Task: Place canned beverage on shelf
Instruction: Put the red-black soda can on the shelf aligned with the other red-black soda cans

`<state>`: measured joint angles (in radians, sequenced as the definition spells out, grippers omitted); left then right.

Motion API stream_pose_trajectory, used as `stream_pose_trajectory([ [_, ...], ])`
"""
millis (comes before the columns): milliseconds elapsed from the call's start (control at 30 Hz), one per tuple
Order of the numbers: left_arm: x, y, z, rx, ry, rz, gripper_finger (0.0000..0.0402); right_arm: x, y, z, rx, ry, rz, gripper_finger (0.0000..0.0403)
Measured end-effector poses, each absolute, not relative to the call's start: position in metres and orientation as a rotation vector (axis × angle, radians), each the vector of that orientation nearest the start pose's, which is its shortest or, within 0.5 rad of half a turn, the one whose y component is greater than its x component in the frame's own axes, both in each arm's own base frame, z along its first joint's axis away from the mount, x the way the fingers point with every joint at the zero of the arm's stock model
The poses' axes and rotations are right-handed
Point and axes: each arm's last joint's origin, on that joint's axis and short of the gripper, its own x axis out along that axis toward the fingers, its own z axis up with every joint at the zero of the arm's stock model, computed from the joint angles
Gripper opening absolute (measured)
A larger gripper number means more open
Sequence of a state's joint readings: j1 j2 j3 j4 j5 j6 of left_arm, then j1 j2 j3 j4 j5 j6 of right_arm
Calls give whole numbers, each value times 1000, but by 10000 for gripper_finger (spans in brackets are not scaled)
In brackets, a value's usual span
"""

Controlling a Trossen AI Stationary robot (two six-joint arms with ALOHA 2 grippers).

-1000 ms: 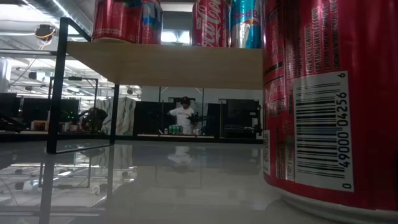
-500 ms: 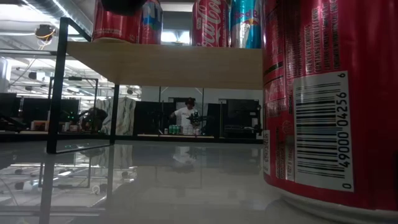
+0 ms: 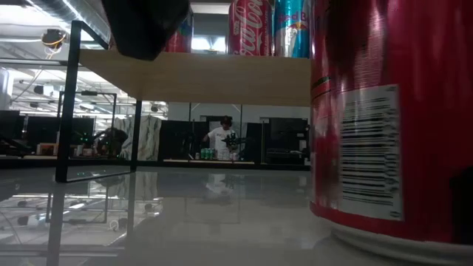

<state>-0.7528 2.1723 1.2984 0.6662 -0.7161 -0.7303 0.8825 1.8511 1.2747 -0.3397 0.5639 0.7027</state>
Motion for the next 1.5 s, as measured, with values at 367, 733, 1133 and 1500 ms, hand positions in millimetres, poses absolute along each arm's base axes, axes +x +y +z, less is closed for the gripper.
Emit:
stream_pose_trajectory([
  [367, 348, -296, 154, -491, 90, 181, 320, 256, 292, 201, 92, 790, 116, 392],
  [733, 346, -296, 154, -425, 70, 239, 320, 260, 295, 204, 117, 746, 131, 392],
  [1133, 327, -312, 179, -405, 33, 182, 320, 254, 289, 216, 100, 767, 151, 392],
  [1500, 329, -318, 176, -530, 113, -29, 320, 254, 281, 217, 45, 747, 62, 392],
])
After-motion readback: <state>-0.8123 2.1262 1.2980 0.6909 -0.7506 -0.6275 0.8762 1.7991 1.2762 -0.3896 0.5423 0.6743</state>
